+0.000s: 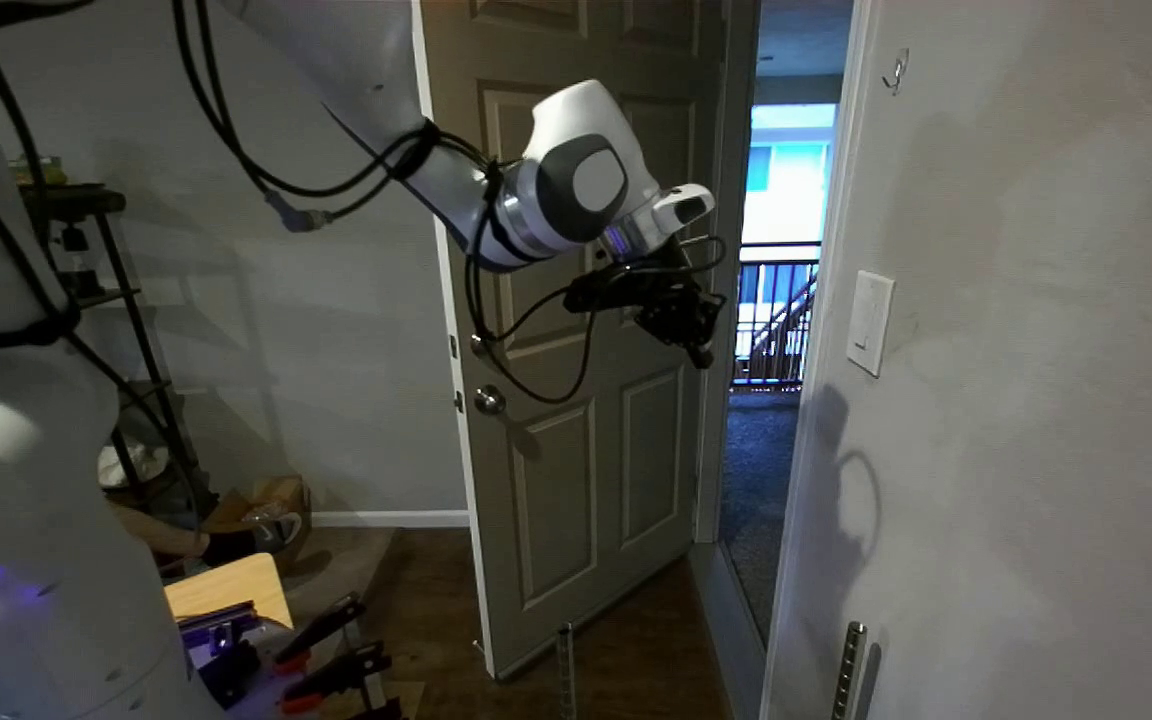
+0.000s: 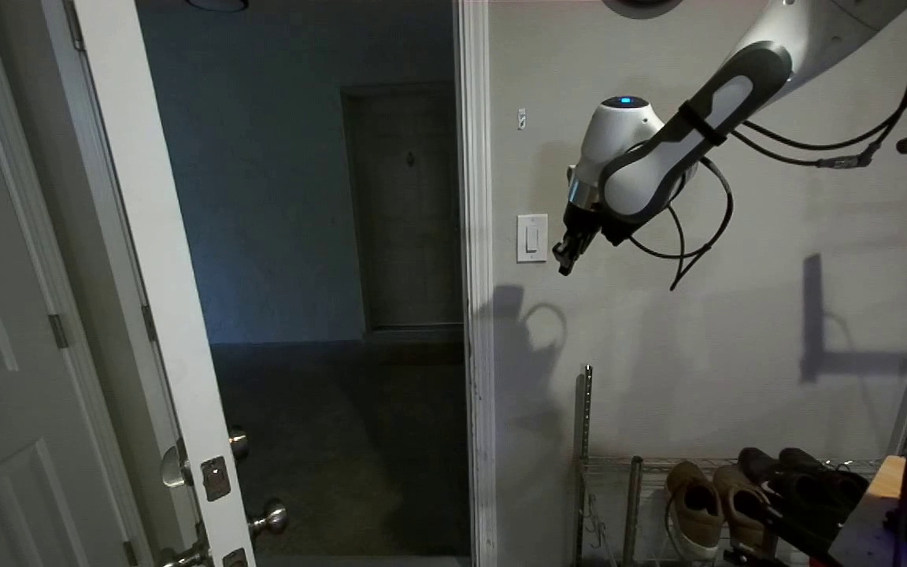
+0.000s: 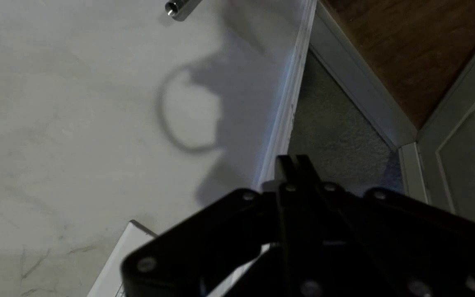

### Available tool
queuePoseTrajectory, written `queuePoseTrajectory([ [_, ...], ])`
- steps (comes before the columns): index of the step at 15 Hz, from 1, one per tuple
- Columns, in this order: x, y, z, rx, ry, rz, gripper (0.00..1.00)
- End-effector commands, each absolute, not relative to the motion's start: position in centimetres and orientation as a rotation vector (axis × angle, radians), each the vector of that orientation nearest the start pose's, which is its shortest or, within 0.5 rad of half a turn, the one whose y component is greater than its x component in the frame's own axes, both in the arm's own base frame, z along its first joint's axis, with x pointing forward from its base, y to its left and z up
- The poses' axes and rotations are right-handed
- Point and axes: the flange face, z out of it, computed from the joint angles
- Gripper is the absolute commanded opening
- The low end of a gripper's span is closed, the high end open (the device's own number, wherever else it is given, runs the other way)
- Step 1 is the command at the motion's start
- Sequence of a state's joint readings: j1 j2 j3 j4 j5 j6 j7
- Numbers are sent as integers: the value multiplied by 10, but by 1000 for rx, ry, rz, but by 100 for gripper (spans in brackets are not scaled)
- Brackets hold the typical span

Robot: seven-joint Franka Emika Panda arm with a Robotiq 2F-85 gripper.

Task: Turn off the light switch

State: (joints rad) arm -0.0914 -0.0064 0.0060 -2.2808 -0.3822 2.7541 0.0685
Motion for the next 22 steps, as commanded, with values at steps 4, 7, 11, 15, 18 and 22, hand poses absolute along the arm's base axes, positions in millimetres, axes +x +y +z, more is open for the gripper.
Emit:
queuePoseTrajectory([
  [4,620,-48,403,-3283,-227,-892,7],
  [7,644,-54,406,-3291,-195,-945,6],
  [11,669,-65,407,-3317,-133,-1010,6],
  [15,692,-73,405,-3346,-68,-1056,6],
  [18,705,-76,403,-3361,-29,-1097,6],
  [22,717,-82,404,-3396,6,-1178,6],
])
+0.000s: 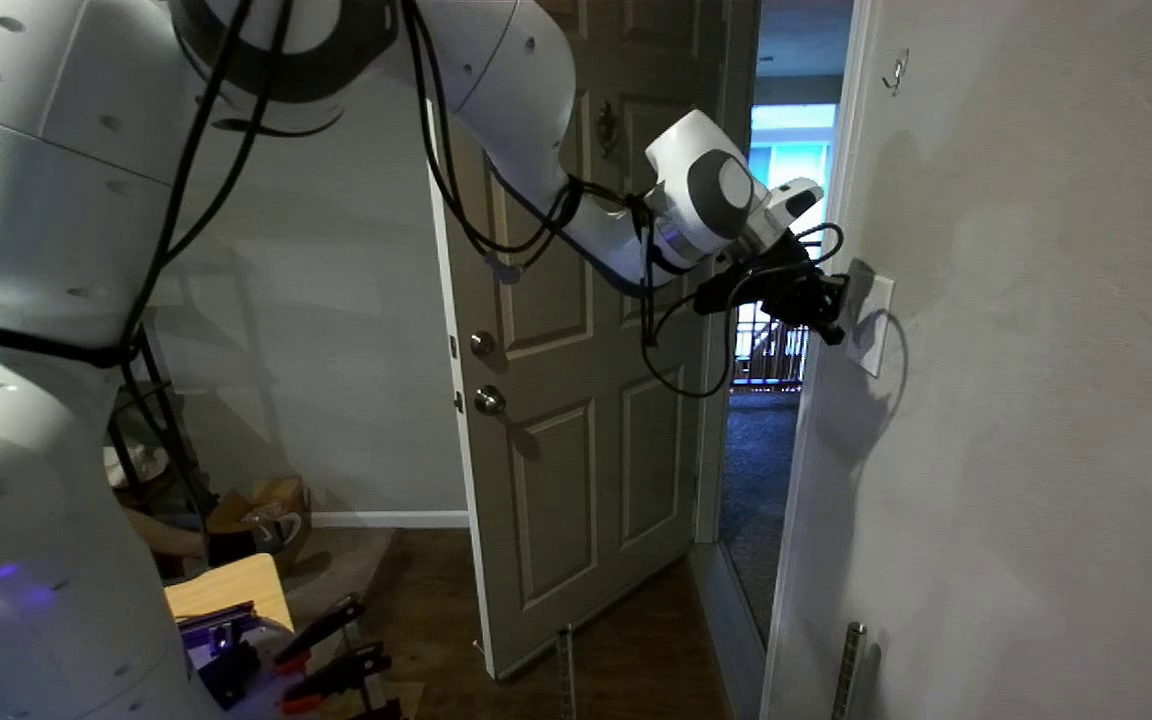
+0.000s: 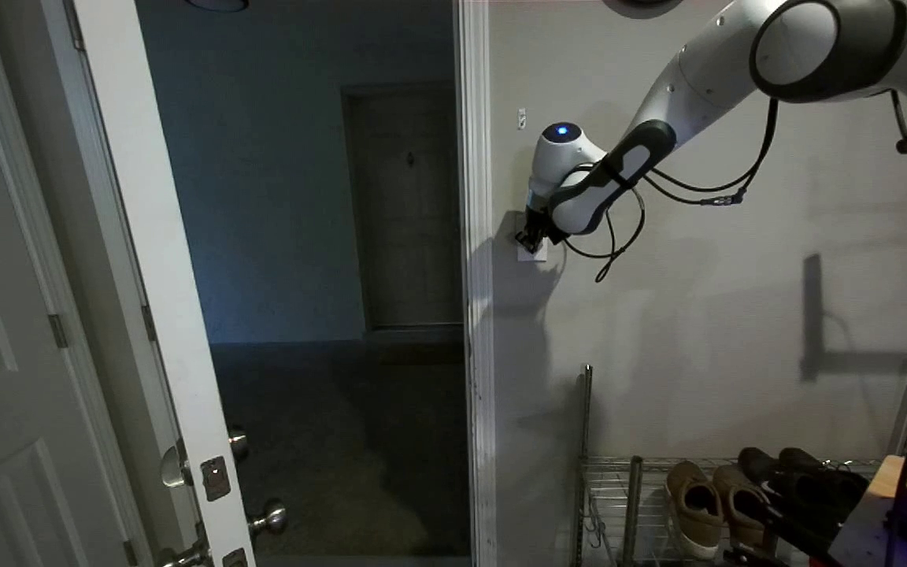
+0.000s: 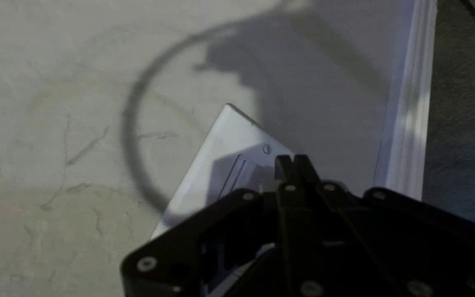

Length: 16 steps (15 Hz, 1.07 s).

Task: Turn off the light switch

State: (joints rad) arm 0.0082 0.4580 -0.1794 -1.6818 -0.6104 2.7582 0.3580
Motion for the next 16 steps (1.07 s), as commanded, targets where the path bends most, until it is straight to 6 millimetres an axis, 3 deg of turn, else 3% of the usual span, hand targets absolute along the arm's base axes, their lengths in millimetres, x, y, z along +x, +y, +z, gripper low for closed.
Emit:
queuePoseTrajectory([
  [1,720,-83,405,-3408,13,-1197,6],
  [9,729,-89,386,-3461,89,-1189,6],
  [16,726,-89,388,-3443,94,-1200,6],
])
